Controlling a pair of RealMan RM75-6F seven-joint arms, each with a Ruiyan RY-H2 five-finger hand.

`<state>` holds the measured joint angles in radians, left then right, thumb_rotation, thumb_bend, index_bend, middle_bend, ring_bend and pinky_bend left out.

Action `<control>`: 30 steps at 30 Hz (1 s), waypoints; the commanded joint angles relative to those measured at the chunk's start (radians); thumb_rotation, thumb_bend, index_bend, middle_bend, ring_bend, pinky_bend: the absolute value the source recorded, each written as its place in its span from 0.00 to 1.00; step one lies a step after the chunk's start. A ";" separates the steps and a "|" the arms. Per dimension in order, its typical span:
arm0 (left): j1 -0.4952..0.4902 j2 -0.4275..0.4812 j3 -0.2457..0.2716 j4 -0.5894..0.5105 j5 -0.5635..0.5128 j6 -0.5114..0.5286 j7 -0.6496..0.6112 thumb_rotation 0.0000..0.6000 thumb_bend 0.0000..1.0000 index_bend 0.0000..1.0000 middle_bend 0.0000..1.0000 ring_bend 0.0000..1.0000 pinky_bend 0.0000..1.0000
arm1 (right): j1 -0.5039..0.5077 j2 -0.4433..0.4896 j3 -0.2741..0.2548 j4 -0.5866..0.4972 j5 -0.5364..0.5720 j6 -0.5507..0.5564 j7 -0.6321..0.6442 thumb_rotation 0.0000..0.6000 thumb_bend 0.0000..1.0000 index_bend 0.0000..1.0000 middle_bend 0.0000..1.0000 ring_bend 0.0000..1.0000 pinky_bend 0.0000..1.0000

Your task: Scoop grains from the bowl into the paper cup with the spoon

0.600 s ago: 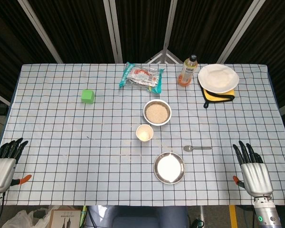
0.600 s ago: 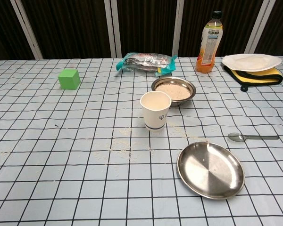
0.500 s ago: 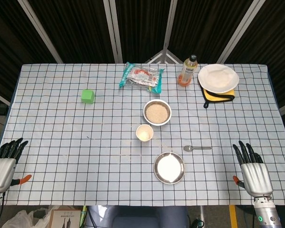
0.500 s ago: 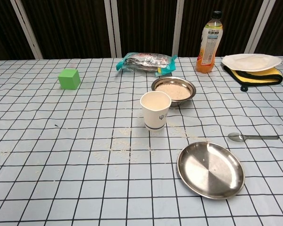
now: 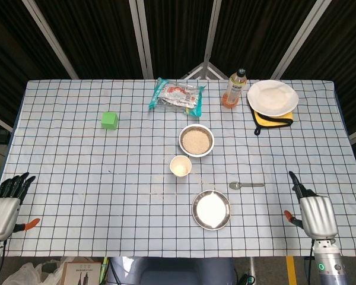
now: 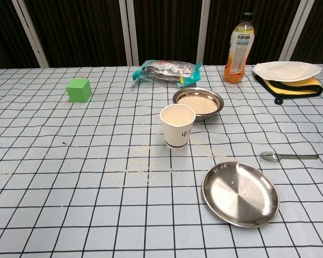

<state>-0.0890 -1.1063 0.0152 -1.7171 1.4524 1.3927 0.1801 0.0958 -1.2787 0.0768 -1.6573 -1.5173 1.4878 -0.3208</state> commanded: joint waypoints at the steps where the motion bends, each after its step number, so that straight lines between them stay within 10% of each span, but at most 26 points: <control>1: -0.001 0.002 0.001 0.001 0.003 -0.001 -0.001 1.00 0.00 0.00 0.00 0.00 0.00 | 0.041 -0.020 0.033 0.002 0.072 -0.076 -0.003 1.00 0.23 0.18 0.83 0.94 1.00; 10: -0.001 0.003 0.005 0.007 0.022 0.008 -0.007 1.00 0.00 0.00 0.00 0.00 0.00 | 0.163 -0.124 0.092 0.042 0.254 -0.253 -0.211 1.00 0.33 0.40 0.88 0.98 1.00; 30: -0.005 0.011 0.009 0.004 0.024 -0.006 -0.022 1.00 0.00 0.00 0.00 0.00 0.00 | 0.286 -0.339 0.152 0.211 0.482 -0.310 -0.380 1.00 0.36 0.52 0.88 0.98 1.00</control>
<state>-0.0938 -1.0954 0.0245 -1.7127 1.4765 1.3871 0.1586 0.3777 -1.6120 0.2280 -1.4534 -1.0408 1.1797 -0.7006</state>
